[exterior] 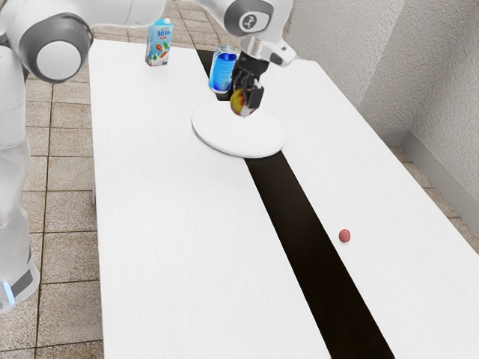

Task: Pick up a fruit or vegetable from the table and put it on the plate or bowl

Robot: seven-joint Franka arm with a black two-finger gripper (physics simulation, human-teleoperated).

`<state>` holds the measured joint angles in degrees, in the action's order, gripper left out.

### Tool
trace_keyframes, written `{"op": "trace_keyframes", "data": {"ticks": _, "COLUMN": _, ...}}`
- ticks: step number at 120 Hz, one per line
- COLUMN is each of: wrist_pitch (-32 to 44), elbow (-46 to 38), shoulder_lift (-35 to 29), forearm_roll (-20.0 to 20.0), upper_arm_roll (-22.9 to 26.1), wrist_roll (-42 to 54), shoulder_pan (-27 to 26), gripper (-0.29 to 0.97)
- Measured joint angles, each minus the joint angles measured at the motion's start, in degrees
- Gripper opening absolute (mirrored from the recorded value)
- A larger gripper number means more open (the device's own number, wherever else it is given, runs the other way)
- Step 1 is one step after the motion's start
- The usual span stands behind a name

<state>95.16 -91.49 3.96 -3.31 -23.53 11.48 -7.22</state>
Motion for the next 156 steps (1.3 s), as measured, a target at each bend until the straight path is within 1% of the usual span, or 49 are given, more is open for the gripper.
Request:
{"op": "trace_keyframes", "data": {"ticks": 19, "wrist_pitch": -0.8, "elbow": 0.9, "shoulder_lift": 0.0, "forearm_roll": 0.0, "upper_arm_roll": -5.5, "wrist_roll": -1.2, "shoulder_pan": -1.0, "gripper": 0.36}}
{"op": "trace_keyframes", "data": {"ticks": 45, "wrist_pitch": -1.7, "elbow": 1.3, "shoulder_lift": 0.0, "forearm_roll": 0.7, "upper_arm_roll": -11.4, "wrist_roll": -2.3, "shoulder_pan": -0.1, "gripper": 0.36}}
{"op": "trace_keyframes", "data": {"ticks": 64, "wrist_pitch": -1.9, "elbow": 3.2, "shoulder_lift": 0.5, "forearm_roll": 1.7, "upper_arm_roll": -11.9, "wrist_roll": -2.9, "shoulder_pan": 0.7, "gripper": 0.37}}
{"op": "trace_keyframes", "data": {"ticks": 86, "wrist_pitch": -2.0, "elbow": 3.5, "shoulder_lift": 0.9, "forearm_roll": 2.1, "upper_arm_roll": -12.0, "wrist_roll": -3.4, "shoulder_pan": 1.9, "gripper": 0.39}}
{"op": "trace_keyframes", "data": {"ticks": 101, "wrist_pitch": -2.2, "elbow": 3.4, "shoulder_lift": 1.0, "forearm_roll": 2.3, "upper_arm_roll": -11.5, "wrist_roll": -3.7, "shoulder_pan": 2.1, "gripper": 0.44}}
{"op": "trace_keyframes", "data": {"ticks": 110, "wrist_pitch": -2.3, "elbow": 3.3, "shoulder_lift": 1.1, "forearm_roll": 2.4, "upper_arm_roll": -11.4, "wrist_roll": -3.9, "shoulder_pan": 1.2, "gripper": 0.52}}
{"op": "trace_keyframes", "data": {"ticks": 125, "wrist_pitch": -2.5, "elbow": 3.3, "shoulder_lift": 1.2, "forearm_roll": 2.6, "upper_arm_roll": -11.3, "wrist_roll": -4.0, "shoulder_pan": 0.8, "gripper": 0.61}}
{"op": "trace_keyframes", "data": {"ticks": 156, "wrist_pitch": -4.1, "elbow": 3.3, "shoulder_lift": 1.1, "forearm_roll": 2.9, "upper_arm_roll": -11.5, "wrist_roll": -4.4, "shoulder_pan": 1.4, "gripper": 0.66}}
